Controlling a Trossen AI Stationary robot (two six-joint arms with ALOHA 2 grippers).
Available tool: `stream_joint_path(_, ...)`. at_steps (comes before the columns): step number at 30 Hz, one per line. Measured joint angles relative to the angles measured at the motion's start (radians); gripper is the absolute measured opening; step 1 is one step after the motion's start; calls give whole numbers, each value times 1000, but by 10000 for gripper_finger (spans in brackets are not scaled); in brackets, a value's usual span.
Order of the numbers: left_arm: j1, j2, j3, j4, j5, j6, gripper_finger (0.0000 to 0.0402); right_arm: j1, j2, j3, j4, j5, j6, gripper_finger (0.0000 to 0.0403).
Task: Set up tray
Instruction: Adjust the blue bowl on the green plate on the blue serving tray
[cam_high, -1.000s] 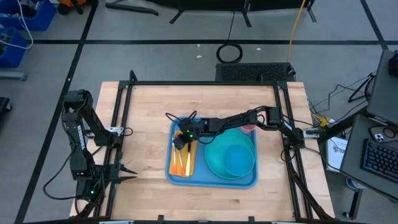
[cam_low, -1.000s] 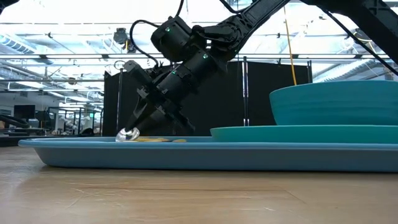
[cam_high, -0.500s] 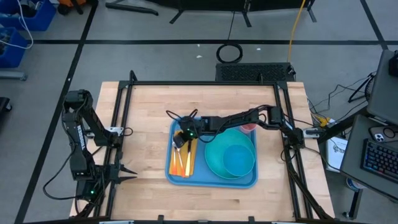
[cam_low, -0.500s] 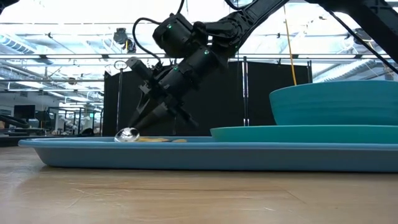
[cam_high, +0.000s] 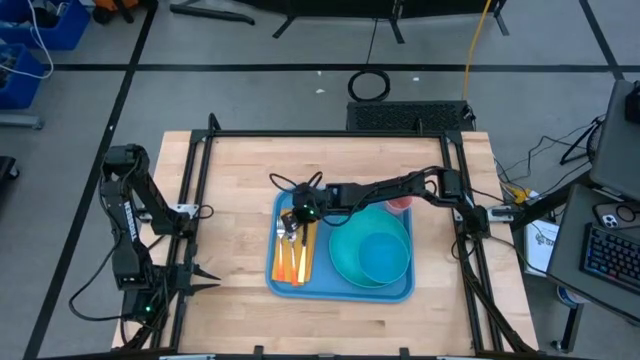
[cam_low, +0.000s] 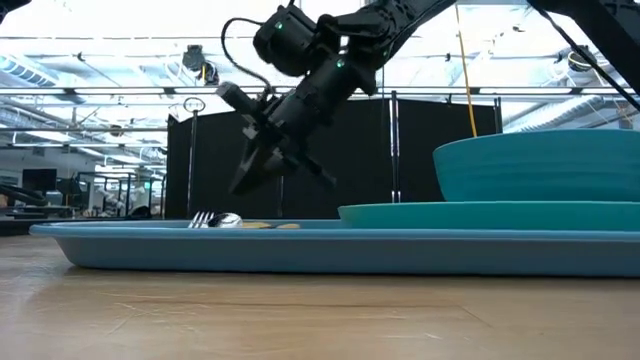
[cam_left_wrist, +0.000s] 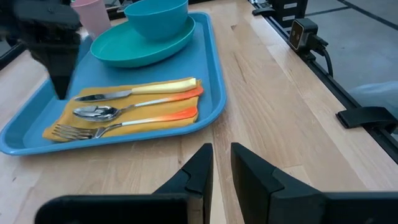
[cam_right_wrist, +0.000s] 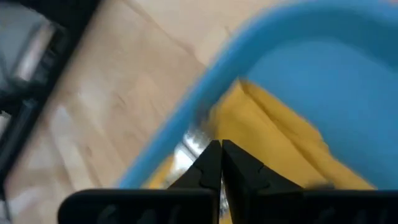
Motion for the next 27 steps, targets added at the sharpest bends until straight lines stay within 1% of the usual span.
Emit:
stream_joint_path(3,0,0,0,3,0,0,63,0,-17,1,8,16,-11,1)
stream_joint_path(9,0,4,0,6,1,0,63,1,-34,0,9,7,-27,1)
stream_joint_path(12,0,7,0,5,1,3,63,7,-39,0,62,6,-43,1)
stream_joint_path(14,0,7,0,6,-2,10,63,19,-60,-1,81,8,-105,1)
stream_joint_path(17,3,7,0,7,-37,-2,63,57,-96,0,138,61,-247,1)
stream_joint_path(19,8,6,0,14,-68,-37,63,81,-136,0,121,86,-318,2)
stream_joint_path(20,8,4,0,18,-72,-54,63,91,-158,0,113,80,-342,3)
stream_joint_path(22,9,1,0,18,-80,-77,63,107,-210,-4,41,61,-353,3)
stream_joint_path(24,23,-13,0,-3,-100,-127,63,145,-256,-31,53,136,-400,4)
stream_joint_path(26,50,-36,0,-24,-134,-182,63,201,-309,-90,101,237,-466,4)
stream_joint_path(27,64,-49,0,-32,-142,-184,63,225,-337,-128,137,269,-475,4)
